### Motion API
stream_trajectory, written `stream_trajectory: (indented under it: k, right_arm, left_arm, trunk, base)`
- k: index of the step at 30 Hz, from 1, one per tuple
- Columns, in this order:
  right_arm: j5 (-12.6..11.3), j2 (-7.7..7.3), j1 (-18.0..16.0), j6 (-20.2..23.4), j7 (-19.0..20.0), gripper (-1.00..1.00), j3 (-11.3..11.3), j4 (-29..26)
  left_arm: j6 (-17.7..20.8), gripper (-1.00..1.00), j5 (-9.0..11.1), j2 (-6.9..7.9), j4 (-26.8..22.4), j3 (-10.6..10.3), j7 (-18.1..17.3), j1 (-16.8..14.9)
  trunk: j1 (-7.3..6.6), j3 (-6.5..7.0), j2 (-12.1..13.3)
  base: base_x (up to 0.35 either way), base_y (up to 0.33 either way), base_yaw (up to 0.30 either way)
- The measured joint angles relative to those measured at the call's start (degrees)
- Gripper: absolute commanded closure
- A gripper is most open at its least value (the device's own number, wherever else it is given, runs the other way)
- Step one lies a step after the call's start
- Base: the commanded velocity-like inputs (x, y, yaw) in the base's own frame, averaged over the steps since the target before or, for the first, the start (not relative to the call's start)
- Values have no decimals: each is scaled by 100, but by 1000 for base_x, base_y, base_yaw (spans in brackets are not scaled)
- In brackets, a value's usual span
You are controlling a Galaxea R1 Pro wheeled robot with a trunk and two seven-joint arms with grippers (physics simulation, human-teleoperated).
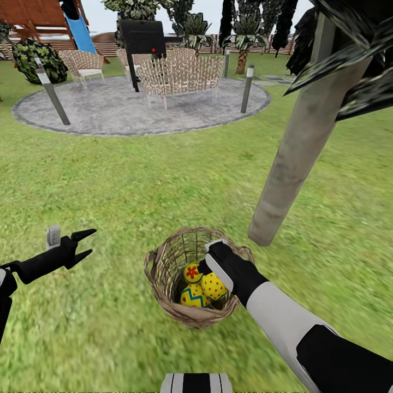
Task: Take the three Easter eggs out of the wicker basket on the lawn in the garden, then place them on the lawn next to a single tree (choose any tree) so that all three eggs are next to the same tree and none are left in the basket.
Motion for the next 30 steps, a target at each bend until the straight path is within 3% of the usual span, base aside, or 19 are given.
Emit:
stream_trajectory:
  k: [15,18,22,30]
  right_arm:
    - [9,0,0,1,8,-100,-29,9]
    - [5,0,0,-1,1,-100,-141,-4]
    - [20,0,-1,0,3,-100,-513,-36]
    - [32,0,-1,0,8,-100,-569,-60]
  left_arm:
    - [0,-100,-1,0,0,0,0,-1]
    - [-3,-100,2,0,0,0,0,0]
    - [-5,-100,-1,0,-2,0,0,1]
    - [-8,-100,-2,0,-3,0,0,-1]
  trunk:
    - [0,-140,0]
    - [0,-167,0]
    - [0,-205,0]
    - [0,-279,0]
  base:
    - [0,0,0]
    - [0,0,0]
    - [0,0,0]
    - [0,0,0]
